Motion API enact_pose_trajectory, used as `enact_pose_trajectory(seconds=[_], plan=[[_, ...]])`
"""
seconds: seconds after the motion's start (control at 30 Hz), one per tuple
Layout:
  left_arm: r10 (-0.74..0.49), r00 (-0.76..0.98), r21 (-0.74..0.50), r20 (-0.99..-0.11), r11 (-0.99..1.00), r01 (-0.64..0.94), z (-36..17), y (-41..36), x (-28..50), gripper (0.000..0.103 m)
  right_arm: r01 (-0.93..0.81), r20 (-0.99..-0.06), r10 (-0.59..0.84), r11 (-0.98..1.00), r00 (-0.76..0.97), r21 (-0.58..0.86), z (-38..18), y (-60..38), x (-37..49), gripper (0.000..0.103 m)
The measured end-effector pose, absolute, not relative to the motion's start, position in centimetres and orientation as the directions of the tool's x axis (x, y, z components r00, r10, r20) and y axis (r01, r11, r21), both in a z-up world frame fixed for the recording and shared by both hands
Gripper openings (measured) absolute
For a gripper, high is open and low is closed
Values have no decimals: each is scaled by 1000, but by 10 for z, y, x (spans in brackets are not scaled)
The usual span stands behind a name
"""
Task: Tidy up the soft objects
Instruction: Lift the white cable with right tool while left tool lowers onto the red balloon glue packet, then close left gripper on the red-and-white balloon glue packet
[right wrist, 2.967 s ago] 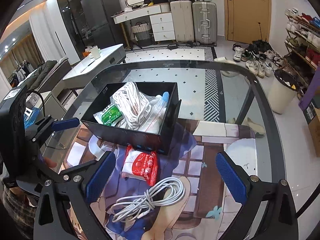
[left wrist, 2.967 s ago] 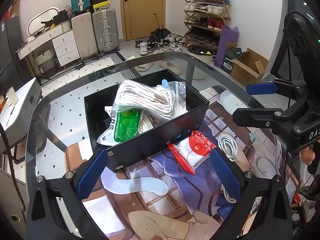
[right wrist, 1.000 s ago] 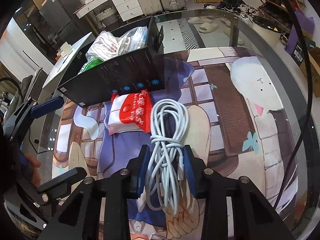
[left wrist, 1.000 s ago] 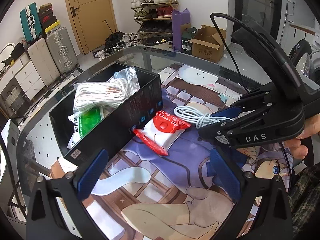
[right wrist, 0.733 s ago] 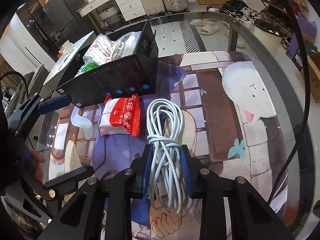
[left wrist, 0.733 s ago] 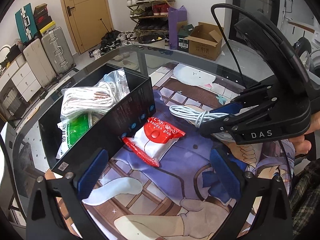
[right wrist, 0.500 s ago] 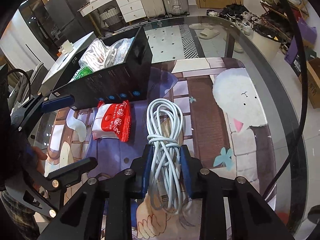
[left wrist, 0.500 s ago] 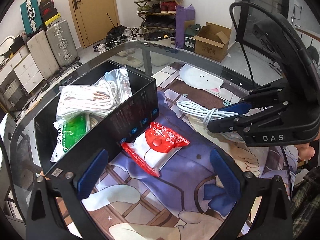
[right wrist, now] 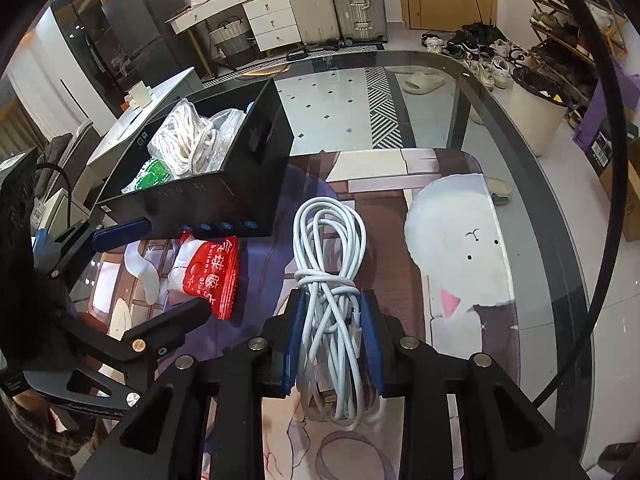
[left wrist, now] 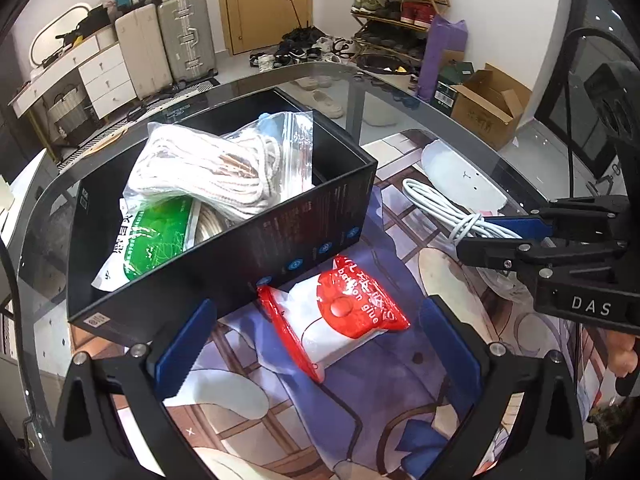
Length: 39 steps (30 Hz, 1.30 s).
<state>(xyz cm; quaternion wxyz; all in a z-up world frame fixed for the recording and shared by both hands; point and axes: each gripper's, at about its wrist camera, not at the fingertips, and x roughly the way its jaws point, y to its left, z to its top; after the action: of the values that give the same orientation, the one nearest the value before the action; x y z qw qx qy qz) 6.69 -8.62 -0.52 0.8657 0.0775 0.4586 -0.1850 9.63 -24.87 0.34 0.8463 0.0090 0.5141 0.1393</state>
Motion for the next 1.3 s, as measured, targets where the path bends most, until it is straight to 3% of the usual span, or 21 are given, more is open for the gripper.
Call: enact_pose_trajectory(seconds=[0.27,0.87,0.93,1.0,1.1,1.3], plan=[[-230,496,-99,-838,956,275,-16,-86,74,102,-261,-856,268,951,442,164,10,-252,116,28],[-123,518,-47,-846,986,158,-33,-98,78,100,-293,-831,335,931,444,218,13,-259,141,28],[-124,519,-53,-846,987,149,-34,-98,79,97,-294,-831,333,931,445,216,13,-259,141,28],[-120,514,-52,-850,988,145,-36,-98,80,83,-294,-829,338,930,445,221,13,-259,141,28],[-103,511,-32,-854,989,146,-38,-102,80,72,-295,-828,340,929,446,222,14,-258,141,28],[-98,510,-26,-854,989,147,-34,-101,78,60,-295,-826,338,930,450,220,15,-257,141,28]])
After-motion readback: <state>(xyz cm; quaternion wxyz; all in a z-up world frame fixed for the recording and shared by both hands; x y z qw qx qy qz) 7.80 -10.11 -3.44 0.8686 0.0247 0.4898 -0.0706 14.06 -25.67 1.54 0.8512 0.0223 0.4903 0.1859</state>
